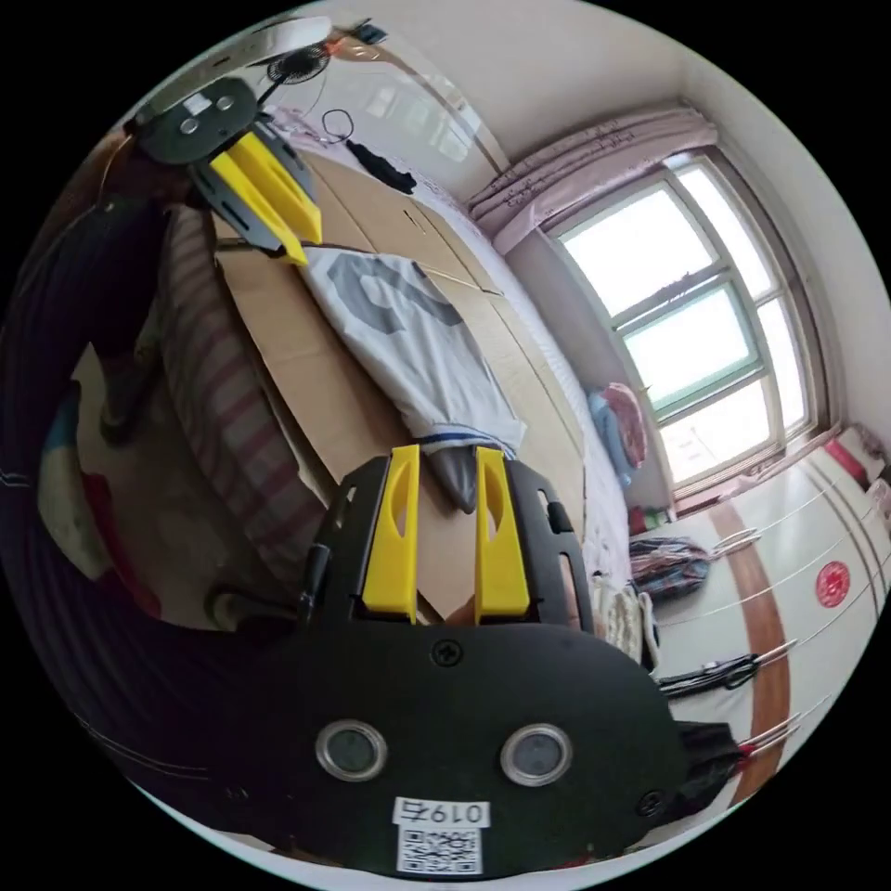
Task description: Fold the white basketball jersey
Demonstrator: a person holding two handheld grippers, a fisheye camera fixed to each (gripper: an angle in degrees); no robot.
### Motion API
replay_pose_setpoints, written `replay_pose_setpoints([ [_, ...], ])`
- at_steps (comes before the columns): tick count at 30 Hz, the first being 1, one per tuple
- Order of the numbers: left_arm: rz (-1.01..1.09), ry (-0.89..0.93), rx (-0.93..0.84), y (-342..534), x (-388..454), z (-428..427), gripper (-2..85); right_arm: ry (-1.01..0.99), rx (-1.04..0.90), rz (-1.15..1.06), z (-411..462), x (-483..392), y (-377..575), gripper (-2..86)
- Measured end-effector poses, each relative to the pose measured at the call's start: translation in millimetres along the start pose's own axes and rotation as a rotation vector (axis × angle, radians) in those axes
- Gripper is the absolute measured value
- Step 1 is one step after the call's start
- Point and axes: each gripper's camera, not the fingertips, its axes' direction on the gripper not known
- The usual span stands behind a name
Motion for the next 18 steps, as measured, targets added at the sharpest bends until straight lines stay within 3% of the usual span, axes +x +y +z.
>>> replay_pose_setpoints([
  [5, 0.063, 0.011, 0.007, -8.4, 38.3, -4.1, 5.4, 0.112, -0.083, -0.213, 85.6, -96.7, 18.5, 11.2],
  [18, 0.223, -0.013, -0.018, -23.7, 100.5, -0.7, 5.0, 0.198, -0.104, -0.378, 209.0, -208.9, 78.0, 6.7],
])
